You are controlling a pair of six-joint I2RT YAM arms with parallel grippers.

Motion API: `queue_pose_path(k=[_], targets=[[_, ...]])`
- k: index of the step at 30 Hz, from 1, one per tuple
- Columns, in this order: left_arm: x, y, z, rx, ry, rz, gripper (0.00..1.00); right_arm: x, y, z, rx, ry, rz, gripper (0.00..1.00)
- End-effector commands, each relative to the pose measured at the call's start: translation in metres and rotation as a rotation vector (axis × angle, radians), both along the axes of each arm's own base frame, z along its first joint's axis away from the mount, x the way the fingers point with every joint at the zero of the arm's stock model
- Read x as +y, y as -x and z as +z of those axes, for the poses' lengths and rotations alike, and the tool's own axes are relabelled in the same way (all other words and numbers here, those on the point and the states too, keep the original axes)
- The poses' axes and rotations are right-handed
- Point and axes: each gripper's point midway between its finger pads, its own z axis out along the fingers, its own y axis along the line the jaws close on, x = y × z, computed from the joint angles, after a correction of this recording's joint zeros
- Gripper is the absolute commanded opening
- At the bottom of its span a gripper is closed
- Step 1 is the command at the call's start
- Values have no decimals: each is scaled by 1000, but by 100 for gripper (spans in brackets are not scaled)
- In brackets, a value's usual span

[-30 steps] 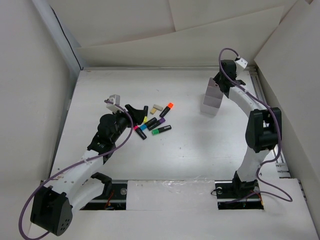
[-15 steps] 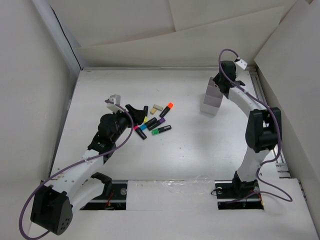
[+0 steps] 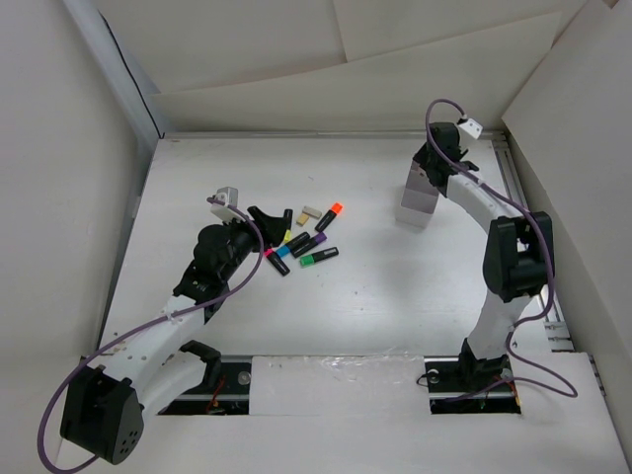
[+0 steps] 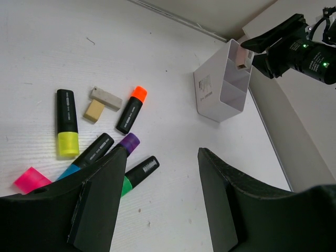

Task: Sort the stationery into containers
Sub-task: Place the stapler in the storage box, then pick up the stationery from the center of the board.

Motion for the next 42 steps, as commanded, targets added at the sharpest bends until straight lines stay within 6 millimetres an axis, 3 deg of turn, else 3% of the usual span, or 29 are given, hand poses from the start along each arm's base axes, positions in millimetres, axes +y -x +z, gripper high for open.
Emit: queue_pose_path(k=[1,9,13,16,18,21,24,25,26,27,28,29,30,33,34,35,36,37,39,40,41,42], targets=[[-3,-1,26,-72,38,-9,54,5,-4,35,-111,-9,-14,54],[-4,0,26,-72,38,-18,54,5,-3,41,-122,-11,-14,60],[-4,0,26,-72,38,-18,54,3,-4,45,-129,0,-20,47],[-5,-1,30,-80,42,-18,54,3,-3,50,-138,-2,-20,56],[-2,0,29,-82,42,-9,54,9,0,49,-134,-6,-3,57],[-4,1,29,-82,43,-18,54,21,11,65,-154,5,44,56],[-4,1,29,-82,43,-18,54,62,22,63,-140,35,180,48],[-4,0,26,-73,39,-18,54,92,29,58,-126,32,267,44],[-4,0,24,-65,35,-18,54,107,33,57,-124,33,309,37],[-4,0,24,-65,35,-18,54,123,35,46,-99,44,352,21],[-2,0,27,-73,38,-7,54,139,39,39,-87,41,390,13],[0,0,31,-85,42,5,54,170,49,31,-68,39,478,7],[2,0,27,-73,46,16,54,186,53,13,-33,44,527,2],[6,1,31,-83,49,35,54,240,64,8,-27,65,700,1],[7,2,35,-96,55,35,54,250,67,-7,6,104,754,3],[10,3,35,-99,55,50,53,268,69,-11,13,110,810,13],[10,3,35,-99,55,50,53,269,73,-14,28,123,839,13],[12,3,35,-100,54,62,53,281,73,-18,38,136,882,27],[12,5,39,-105,67,63,53,289,79,-33,91,182,953,43],[12,5,39,-105,67,63,53,291,74,-28,87,201,964,48],[12,5,39,-105,67,63,53,293,78,-46,139,251,1001,55],[12,5,39,-105,67,63,53,293,77,-52,157,276,1015,57]])
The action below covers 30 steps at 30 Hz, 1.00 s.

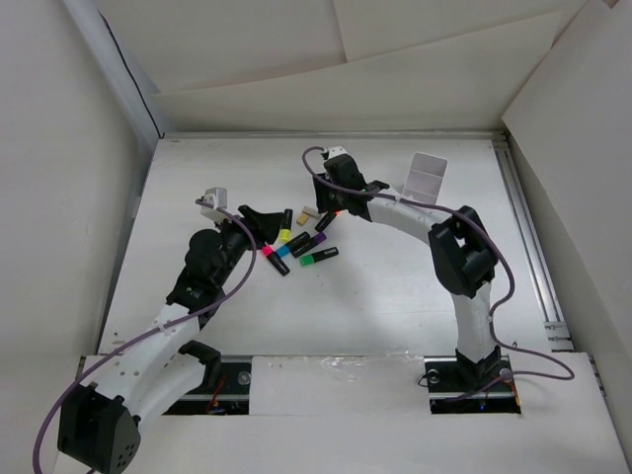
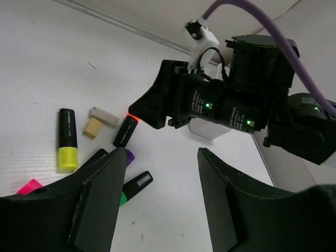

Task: Sort the stationery into containers
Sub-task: Pick up the stationery from the center of the board.

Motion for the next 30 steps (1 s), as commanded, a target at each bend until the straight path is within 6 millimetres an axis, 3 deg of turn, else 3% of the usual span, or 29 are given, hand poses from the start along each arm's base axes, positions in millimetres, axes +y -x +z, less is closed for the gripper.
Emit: queue_pose_path(k=[1,4,9,12,15,19,22,30], targets=[[2,1,12,-35,25,11,53,12,-5,14,-37,91,130,58],[2,1,12,-35,25,11,53,10,-11,-3,-21,204,160,59],[2,1,12,-35,25,11,53,12,-22,-9,-32,274,197,58],[3,0,12,-36,24,20,53,18,-20,-12,-4,290,258,58],[1,1,12,-35,25,8,53,24,-11,-30,44,304,302,57],[3,0,12,-36,24,18,53,35,-3,-27,47,285,363,56],[0,0,9,-27,21,5,53,38,0,-37,70,279,381,54],[1,1,14,-41,27,6,53,38,-6,-55,88,280,380,52]])
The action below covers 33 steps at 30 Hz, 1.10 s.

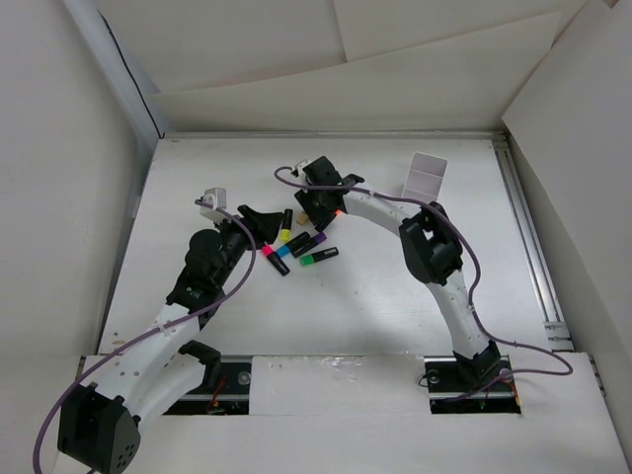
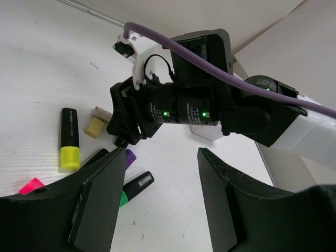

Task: Sort the stationery into containers
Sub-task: Pick up the stationery from the center of the board, then place the stationery in the storage box.

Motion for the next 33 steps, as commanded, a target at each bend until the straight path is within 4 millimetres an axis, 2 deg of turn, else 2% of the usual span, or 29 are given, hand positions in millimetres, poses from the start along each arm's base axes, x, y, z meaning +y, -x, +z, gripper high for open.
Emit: queue_pose_path(k=[1,2,4,8,9,10,11,12,16,17,18,19,22,23,24,25,27,29,30,33], targets=[[1,1,9,-37,20,4,53,13,-13,9,-35,-50,9,50],[2,0,9,-37,20,13,53,10,-15,7,-32,-57,6,50],[3,2,9,-34,19,13,53,13,-18,9,-45,-74,-1,44],[3,2,15,-52,27,13,53,9,-16,-2,-19,-74,3,34],[3,2,15,-52,27,13,53,7,-21,-1,-24,-86,-14,33],[3,3,12,-44,23,13,53,5,-19,-4,-17,-81,-15,29],[2,4,12,-44,23,4,53,6,-20,2,-25,-87,-14,20],[2,4,12,-44,23,4,53,7,-18,0,-20,-93,-8,15],[4,2,15,-52,27,16,53,-2,-29,32,-72,-168,-52,8],[1,2,12,-44,23,3,53,-4,-26,33,-72,-180,-62,8],[1,2,12,-44,23,3,53,-6,-35,61,-118,-248,-84,6],[1,2,12,-44,23,3,53,-5,-34,71,-124,-290,-77,6],[3,1,12,-44,23,13,53,-27,-44,110,-180,-398,-143,6],[1,2,12,-44,23,1,53,-40,-50,119,-191,-428,-175,6],[1,2,12,-44,23,1,53,-50,-47,116,-182,-439,-203,5],[1,2,12,-44,23,1,53,-58,-50,144,-230,-501,-243,5],[-1,3,14,-52,27,-8,53,-97,-63,159,-301,-516,-394,3],[-1,2,11,-42,23,-8,53,-134,-63,177,-346,-561,-549,3],[-3,3,11,-42,23,-17,53,-169,-72,184,-395,-553,-664,3],[-4,3,13,-52,28,-28,53,-216,-72,197,-440,-578,-810,3]])
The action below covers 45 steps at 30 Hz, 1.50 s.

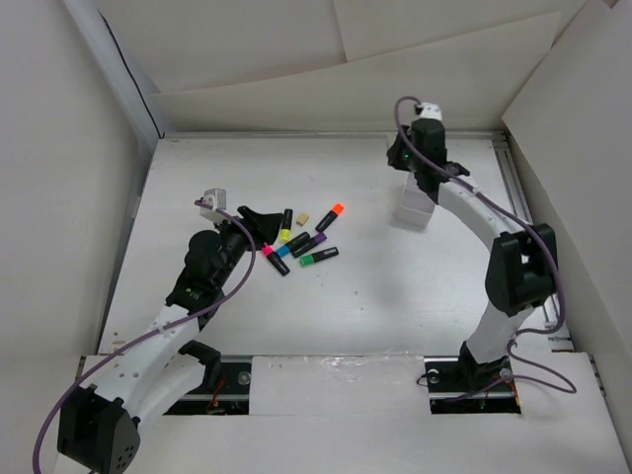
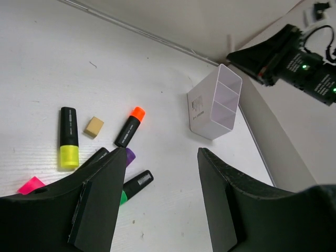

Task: Sort the stationery into containers
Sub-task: Place the stationery in the storage box.

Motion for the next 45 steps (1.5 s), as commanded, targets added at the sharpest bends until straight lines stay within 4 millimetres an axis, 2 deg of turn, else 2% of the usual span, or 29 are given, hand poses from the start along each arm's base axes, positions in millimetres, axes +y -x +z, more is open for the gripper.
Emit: queue_pose_path(k=[1,2,4,5,6,7,14,21,23,25,26,29,33,38,45], targets=[[-5,1,13,-50,27,-25,53,-62,-17,26,-90,-91,-252,3],[-5,1,13,-50,27,-25,53,-71,-18,31,-98,-104,-273,3],[-5,2,11,-42,23,-25,53,-92,-16,27,-83,-96,-329,3],[-5,2,11,-42,23,-25,53,-92,-14,21,-69,-102,-334,3],[-5,2,11,-42,23,-25,53,-99,-14,26,-78,-115,-351,3],[-3,1,14,-52,27,-16,53,-108,-14,20,-69,-107,-372,3],[-5,2,14,-52,28,-27,53,-125,-14,1,-20,-120,-424,3],[-3,1,11,-42,23,-14,53,-126,-17,-7,-2,-121,-439,8],[-5,2,11,-42,23,-25,53,-125,-18,-12,8,-126,-443,13],[-5,2,11,-42,23,-25,53,-126,-17,-19,25,-119,-444,14],[-5,2,11,-42,23,-25,53,-125,-19,-15,17,-122,-444,14],[-5,2,11,-42,23,-25,53,-122,-20,-26,40,-129,-436,14],[-3,1,11,-42,23,-13,53,-120,-20,-26,43,-142,-431,16],[-4,3,14,-50,27,-22,53,-120,-20,-26,43,-142,-431,32],[-4,3,14,-50,27,-23,53,-125,-18,-20,34,-145,-439,43]])
